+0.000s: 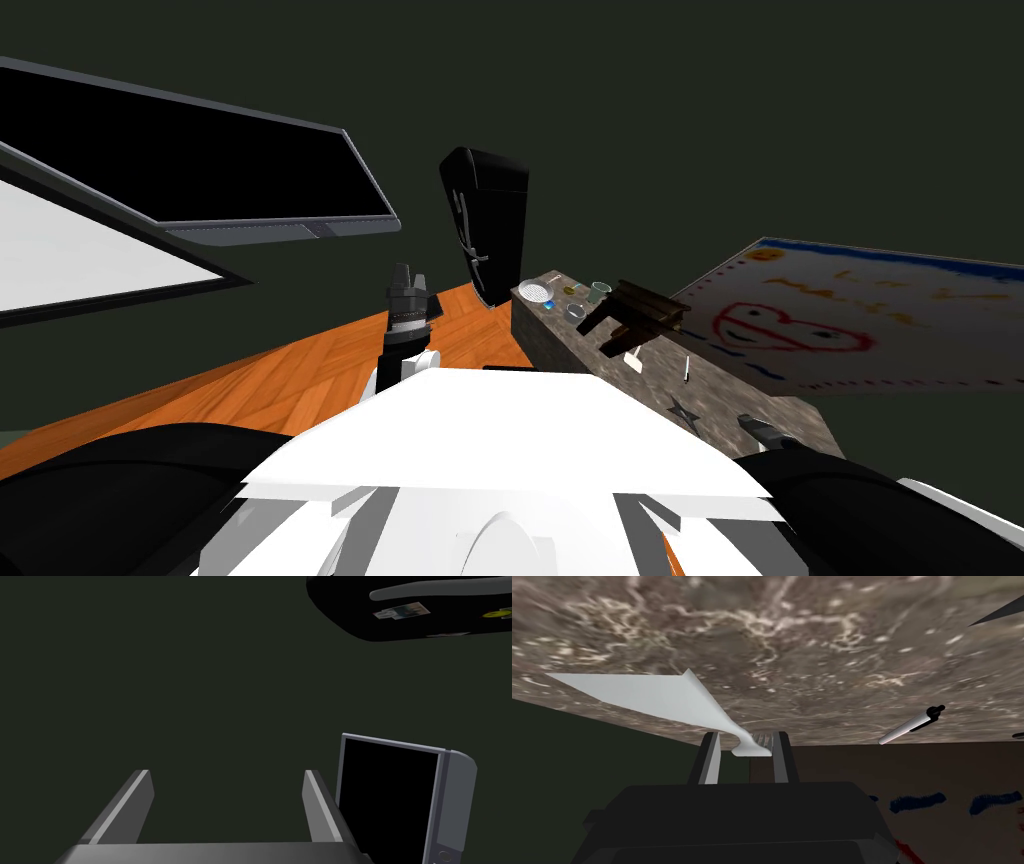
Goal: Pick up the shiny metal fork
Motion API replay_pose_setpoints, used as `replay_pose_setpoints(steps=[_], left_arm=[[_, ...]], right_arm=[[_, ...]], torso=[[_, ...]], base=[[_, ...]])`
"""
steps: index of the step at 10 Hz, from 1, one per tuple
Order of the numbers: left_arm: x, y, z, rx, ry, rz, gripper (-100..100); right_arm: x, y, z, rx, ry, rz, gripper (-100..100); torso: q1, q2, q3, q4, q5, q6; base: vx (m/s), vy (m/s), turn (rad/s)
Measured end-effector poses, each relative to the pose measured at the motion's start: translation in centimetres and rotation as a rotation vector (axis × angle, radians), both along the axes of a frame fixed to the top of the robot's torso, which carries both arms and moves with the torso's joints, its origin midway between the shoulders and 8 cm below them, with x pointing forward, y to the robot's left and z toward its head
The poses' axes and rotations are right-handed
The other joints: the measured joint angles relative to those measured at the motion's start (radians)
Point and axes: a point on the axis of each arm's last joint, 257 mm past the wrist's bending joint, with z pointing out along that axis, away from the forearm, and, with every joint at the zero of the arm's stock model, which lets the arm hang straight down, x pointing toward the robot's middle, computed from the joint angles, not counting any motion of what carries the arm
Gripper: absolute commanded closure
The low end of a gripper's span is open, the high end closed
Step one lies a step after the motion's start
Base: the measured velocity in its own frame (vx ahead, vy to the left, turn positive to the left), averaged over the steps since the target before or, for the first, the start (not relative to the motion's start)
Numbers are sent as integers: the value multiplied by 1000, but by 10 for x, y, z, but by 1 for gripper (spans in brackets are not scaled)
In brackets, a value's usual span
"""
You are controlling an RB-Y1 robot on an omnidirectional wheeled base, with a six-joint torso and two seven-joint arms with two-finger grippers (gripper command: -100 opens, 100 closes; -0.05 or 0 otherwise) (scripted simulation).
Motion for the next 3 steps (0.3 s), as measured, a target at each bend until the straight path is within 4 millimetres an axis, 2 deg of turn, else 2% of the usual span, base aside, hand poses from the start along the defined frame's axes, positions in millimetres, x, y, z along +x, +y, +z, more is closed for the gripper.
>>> replay_pose_setpoints(steps=[2, 3], left_arm=[[0, 0, 0, 0, 0, 0, 0], [0, 0, 0, 0, 0, 0, 0]], right_arm=[[13, 5, 3, -1, 1, 6, 100], [13, 6, 4, -2, 2, 4, 0]], torso=[[1, -1, 0, 0, 0, 0], [0, -2, -1, 0, 0, 0]], base=[[-28, 3, -22], [0, 0, 0]])
